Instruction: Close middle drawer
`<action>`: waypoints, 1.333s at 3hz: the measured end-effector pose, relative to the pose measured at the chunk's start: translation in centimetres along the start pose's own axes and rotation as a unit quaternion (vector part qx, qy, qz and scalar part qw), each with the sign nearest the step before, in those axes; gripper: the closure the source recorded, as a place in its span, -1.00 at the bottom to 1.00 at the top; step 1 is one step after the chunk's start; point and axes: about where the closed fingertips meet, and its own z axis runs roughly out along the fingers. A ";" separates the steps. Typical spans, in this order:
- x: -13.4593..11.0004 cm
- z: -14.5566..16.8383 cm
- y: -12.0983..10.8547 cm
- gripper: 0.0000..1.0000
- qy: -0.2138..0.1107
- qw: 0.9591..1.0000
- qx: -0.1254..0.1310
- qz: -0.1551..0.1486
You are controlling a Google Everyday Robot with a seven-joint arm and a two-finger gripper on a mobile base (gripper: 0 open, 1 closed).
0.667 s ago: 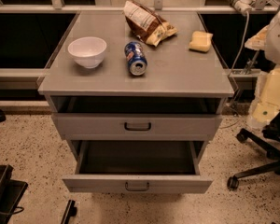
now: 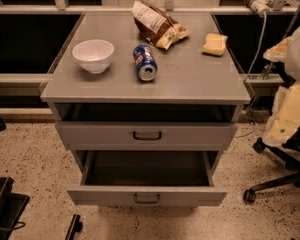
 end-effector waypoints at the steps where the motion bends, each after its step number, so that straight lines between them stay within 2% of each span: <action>1: -0.8 3.2 3.5 -1.00 -0.055 0.998 -0.012 0.034; 2: -2.8 10.0 8.3 -1.00 -0.136 0.985 -0.063 0.088; 3: -4.5 19.9 13.5 -1.00 -0.216 0.953 -0.149 0.148; 4: -3.9 25.1 16.1 -0.63 -0.224 0.940 -0.184 0.178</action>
Offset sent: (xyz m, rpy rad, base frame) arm -0.0383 0.1252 -0.3838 0.8728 0.1242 -0.4077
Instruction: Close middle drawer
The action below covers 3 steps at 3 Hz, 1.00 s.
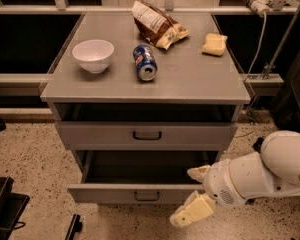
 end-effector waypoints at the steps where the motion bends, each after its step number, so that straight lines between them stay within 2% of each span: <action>1: 0.0 0.0 0.0 -0.16 0.000 1.000 0.000 0.000; 2: 0.0 0.0 0.0 0.30 0.000 1.000 0.000 0.000; 3: 2.2 1.1 -1.9 0.77 -0.035 0.999 0.016 0.030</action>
Offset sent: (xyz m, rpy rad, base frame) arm 0.0000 -0.0001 0.0000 -0.0003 0.0000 -0.0001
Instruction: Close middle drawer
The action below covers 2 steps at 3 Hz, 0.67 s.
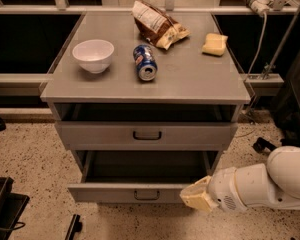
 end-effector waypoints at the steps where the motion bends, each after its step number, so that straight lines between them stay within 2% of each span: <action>1: 3.3 1.6 -5.7 1.00 -0.063 0.997 0.030 0.036; 2: 6.8 4.4 -10.8 1.00 -0.109 0.990 0.032 0.083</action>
Offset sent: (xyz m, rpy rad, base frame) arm 0.0955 -0.0839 -0.2133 0.3636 0.0811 -0.3380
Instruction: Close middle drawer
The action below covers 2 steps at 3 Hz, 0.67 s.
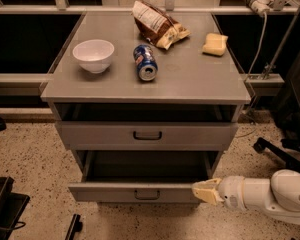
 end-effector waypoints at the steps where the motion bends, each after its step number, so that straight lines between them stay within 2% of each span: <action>1: 4.2 3.0 -3.6 1.00 -0.021 0.998 -0.015 0.057; 2: 8.6 6.9 -5.1 1.00 -0.019 0.992 -0.043 0.115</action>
Offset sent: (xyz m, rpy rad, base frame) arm 0.0164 -0.0045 -0.1748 0.2178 0.2800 -0.1028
